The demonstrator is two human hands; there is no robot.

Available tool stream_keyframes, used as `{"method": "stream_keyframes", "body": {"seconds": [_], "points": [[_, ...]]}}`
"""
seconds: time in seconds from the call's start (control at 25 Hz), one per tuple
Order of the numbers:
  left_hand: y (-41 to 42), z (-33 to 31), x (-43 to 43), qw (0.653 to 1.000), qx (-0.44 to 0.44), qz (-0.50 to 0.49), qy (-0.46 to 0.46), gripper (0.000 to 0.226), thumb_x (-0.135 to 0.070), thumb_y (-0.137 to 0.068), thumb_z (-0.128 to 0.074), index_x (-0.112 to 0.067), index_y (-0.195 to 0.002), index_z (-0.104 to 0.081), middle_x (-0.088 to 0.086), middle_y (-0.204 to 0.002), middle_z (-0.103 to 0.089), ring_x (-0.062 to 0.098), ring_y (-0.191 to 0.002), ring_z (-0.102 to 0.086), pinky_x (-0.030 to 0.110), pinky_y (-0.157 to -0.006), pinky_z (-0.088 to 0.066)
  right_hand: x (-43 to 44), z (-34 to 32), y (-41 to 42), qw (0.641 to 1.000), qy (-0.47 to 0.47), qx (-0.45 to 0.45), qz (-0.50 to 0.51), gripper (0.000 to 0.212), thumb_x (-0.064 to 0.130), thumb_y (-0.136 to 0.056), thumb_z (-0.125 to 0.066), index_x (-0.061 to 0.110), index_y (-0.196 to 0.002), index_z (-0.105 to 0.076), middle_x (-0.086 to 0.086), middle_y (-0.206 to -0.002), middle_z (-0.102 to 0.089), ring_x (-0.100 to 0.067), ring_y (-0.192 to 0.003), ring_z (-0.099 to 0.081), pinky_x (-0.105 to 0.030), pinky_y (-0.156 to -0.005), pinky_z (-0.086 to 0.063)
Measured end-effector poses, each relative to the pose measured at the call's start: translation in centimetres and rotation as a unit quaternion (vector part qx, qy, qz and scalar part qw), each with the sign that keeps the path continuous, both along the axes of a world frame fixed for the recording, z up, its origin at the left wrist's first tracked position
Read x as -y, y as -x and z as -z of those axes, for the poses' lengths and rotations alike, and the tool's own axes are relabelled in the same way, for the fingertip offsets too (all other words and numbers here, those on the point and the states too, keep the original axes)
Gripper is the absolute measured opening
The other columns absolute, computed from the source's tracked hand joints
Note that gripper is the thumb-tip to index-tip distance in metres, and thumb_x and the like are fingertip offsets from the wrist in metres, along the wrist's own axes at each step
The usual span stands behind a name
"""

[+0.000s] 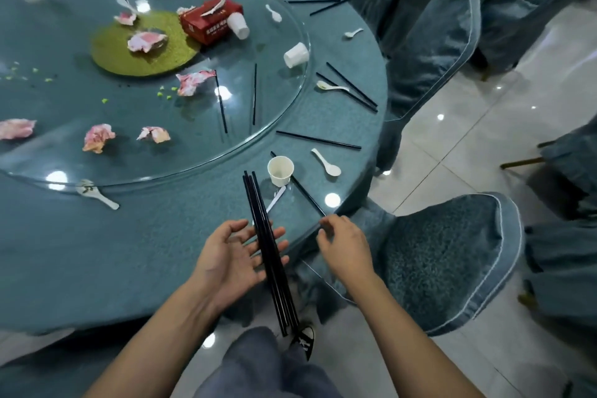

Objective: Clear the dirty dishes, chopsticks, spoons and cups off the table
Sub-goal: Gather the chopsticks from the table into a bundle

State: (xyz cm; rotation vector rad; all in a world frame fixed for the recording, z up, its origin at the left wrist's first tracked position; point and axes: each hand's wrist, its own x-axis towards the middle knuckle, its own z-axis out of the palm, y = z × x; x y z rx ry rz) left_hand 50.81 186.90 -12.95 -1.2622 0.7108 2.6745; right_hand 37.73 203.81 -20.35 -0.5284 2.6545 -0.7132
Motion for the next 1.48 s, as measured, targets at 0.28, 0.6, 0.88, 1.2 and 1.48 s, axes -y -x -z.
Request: {"method": "stream_keyframes", "body": {"seconds": [0.28,0.6,0.88,1.2,1.48], "points": [[0.7,1.8,-1.1,0.998,0.025,-0.060,-0.007,0.058,-0.037,-0.097,-0.040,-0.001,-0.141,-0.054,0.022,-0.128,-0.068,0.038,-0.115,-0.064,0.055,-0.096,-0.051,1.6,3.8,3.6,0.997,-0.069,-0.020,-0.032,0.025,0.027,-0.096,-0.061,0.018,-0.119,-0.057,-0.007,-0.115,-0.060,-0.029,-0.105,-0.059,-0.042,-0.092,-0.046],[4.0,3.3,0.2,0.996,0.036,-0.079,-0.011,0.060,-0.039,-0.098,-0.038,-0.001,-0.143,-0.052,0.021,-0.128,-0.068,0.037,-0.111,-0.067,0.053,-0.094,-0.052,3.5,7.1,7.1,0.994,-0.113,0.002,-0.015,0.027,0.030,-0.096,-0.063,0.016,-0.116,-0.052,-0.010,-0.121,-0.055,-0.032,-0.102,-0.062,-0.043,-0.088,-0.051],[5.0,4.6,0.5,0.995,0.054,-0.088,-0.012,0.060,-0.039,-0.098,-0.038,-0.001,-0.142,-0.054,0.021,-0.128,-0.068,0.036,-0.112,-0.066,0.053,-0.095,-0.052,3.7,8.4,8.3,0.993,-0.105,0.057,-0.010,0.014,0.018,-0.095,-0.065,0.011,-0.107,-0.062,-0.010,-0.114,-0.058,-0.033,-0.098,-0.063,-0.040,-0.085,-0.049],[5.2,5.8,0.8,0.993,0.058,-0.102,-0.012,0.058,-0.039,-0.098,-0.039,-0.002,-0.140,-0.054,0.021,-0.128,-0.068,0.037,-0.113,-0.066,0.052,-0.095,-0.053,2.9,8.8,8.2,0.994,-0.092,0.054,0.013,0.011,0.023,-0.092,-0.065,0.016,-0.097,-0.058,-0.004,-0.096,-0.067,-0.027,-0.092,-0.064,-0.043,-0.092,-0.050],[7.3,6.6,1.1,0.992,0.050,-0.117,-0.020,0.054,-0.038,-0.098,-0.040,-0.002,-0.135,-0.056,0.022,-0.124,-0.070,0.037,-0.106,-0.067,0.052,-0.090,-0.053,3.0,5.7,8.7,0.995,0.023,0.057,0.083,0.008,0.026,-0.090,-0.068,0.022,-0.095,-0.063,0.002,-0.095,-0.069,-0.021,-0.091,-0.064,-0.039,-0.086,-0.054]]}}
